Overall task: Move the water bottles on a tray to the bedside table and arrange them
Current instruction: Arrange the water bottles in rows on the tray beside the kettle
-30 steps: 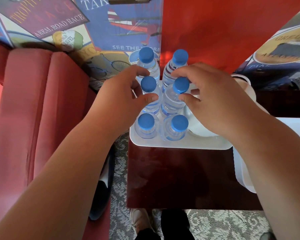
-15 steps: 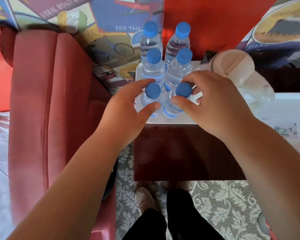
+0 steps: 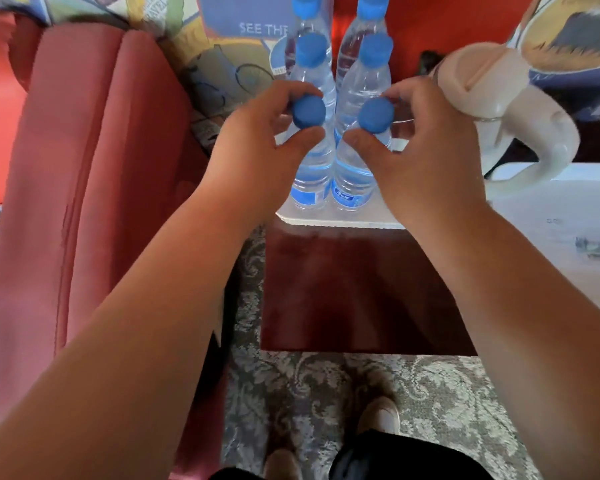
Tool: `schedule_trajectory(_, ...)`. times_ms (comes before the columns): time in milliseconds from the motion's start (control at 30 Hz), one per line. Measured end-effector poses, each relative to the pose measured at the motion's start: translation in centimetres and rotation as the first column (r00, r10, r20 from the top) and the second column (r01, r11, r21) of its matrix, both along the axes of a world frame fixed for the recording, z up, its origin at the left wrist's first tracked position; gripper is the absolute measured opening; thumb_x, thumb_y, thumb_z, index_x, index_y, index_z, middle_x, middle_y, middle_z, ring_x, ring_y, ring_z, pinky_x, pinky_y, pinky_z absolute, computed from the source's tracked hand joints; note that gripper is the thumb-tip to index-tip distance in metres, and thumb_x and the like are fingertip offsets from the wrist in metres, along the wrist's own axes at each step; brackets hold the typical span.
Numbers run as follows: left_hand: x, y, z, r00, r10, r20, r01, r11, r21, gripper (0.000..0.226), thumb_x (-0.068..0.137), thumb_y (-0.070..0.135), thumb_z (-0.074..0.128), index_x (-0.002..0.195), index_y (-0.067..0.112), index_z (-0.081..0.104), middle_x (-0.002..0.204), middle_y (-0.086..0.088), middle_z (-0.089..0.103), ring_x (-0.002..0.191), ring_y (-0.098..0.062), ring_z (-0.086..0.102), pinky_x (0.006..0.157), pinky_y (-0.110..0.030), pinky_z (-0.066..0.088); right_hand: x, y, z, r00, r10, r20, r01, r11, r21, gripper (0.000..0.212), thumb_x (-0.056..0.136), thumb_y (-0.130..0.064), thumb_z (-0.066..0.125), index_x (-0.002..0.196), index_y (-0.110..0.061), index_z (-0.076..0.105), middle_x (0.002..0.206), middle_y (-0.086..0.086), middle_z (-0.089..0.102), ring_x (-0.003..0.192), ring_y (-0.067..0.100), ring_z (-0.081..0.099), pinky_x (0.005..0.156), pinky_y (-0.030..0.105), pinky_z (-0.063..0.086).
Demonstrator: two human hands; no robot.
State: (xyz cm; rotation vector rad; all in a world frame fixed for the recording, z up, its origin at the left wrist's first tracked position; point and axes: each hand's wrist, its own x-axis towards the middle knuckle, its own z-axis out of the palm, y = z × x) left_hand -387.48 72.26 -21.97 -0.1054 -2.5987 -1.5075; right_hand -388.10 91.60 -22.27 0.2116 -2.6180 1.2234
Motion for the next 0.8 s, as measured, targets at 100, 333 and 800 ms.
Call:
schedule_trajectory(100,-0.2,-0.2,-0.5,0.995,-0.009,-0.098,0.005,0.999,-0.038,0.026,0.086,0.024,0.072,0.112,0.024,0.066,0.095,0.023,0.066,0.084,0.007,0.059,0.086,-0.018,0.048,-0.1,0.4,-0.5,0.995,0.003,-0.105,-0.003,1.0,0.004,0.048,0.082,-0.052,0.073,0.107,-0.015,0.055,0.089,-0.008,0.063,0.079,0.01,0.058,0.072,0.03,0.049)
schedule_trajectory(333,0.0,-0.1,-1.3,0.961,-0.012,-0.275,-0.026,0.991,-0.133,0.025,0.091,0.034,0.071,0.11,0.02,0.063,0.096,0.013,0.066,0.074,0.005,0.059,0.069,-0.008,0.043,-0.6,0.3,-2.0,0.97,0.032,-0.243,-0.031,0.999,0.008,0.035,0.09,-0.048,0.065,0.107,-0.018,0.059,0.094,-0.006,0.069,0.084,0.012,0.066,0.076,0.038,0.053)
schedule_trajectory(800,0.0,0.8,-2.9,0.937,0.07,-0.342,-0.098,0.993,-0.065,0.029,0.086,0.05,0.073,0.1,0.025,0.068,0.08,0.008,0.066,0.066,-0.002,0.054,0.062,-0.02,0.048,0.3,-0.3,-3.3,0.94,-0.019,-0.34,0.026,1.0,0.017,0.023,0.098,-0.043,0.053,0.114,-0.03,0.063,0.098,-0.013,0.067,0.091,0.006,0.061,0.078,0.022,0.049)
